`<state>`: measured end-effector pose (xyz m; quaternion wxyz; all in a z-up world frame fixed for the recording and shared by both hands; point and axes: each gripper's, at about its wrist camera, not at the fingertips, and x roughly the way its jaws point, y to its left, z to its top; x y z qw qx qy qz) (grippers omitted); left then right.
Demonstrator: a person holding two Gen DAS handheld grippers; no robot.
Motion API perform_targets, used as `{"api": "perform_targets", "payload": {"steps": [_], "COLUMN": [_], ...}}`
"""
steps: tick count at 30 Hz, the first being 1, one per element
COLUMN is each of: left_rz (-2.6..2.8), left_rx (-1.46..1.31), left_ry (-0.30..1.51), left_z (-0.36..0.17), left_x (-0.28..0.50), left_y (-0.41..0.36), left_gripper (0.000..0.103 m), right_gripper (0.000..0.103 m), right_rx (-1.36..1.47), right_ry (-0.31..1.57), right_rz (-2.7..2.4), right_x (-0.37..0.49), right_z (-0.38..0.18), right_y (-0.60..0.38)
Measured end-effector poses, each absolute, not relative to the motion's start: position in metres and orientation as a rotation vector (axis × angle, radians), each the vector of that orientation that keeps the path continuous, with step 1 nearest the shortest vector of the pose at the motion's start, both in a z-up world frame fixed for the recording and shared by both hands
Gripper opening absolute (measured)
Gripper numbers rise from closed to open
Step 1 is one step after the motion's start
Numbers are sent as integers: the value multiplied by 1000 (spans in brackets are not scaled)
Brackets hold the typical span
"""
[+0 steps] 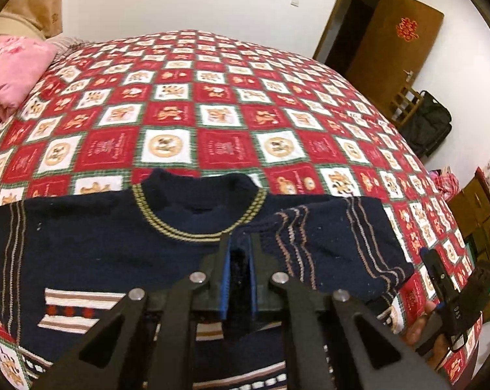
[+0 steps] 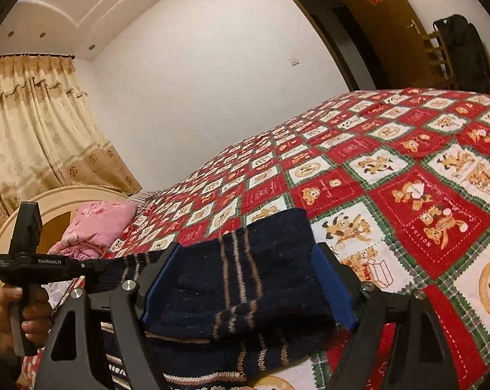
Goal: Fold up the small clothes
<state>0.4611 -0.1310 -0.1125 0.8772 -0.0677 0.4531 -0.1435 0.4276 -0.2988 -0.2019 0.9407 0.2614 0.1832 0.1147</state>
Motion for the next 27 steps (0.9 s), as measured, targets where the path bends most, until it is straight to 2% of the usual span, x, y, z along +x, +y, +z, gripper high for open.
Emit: {"api": "perform_targets", "payload": {"steps": [27], "left_rz": [-125], "left_rx": [-132], "left_ry": [1008], "left_z": [-152], "left_x": [481], "left_y": [-37], "left_gripper": [10], "right_gripper": [82], "right_rx": [515], "right_ry": [414], "right_rz": [256], "right_x": [434], "right_z": [-204], "right_y": [-289]}}
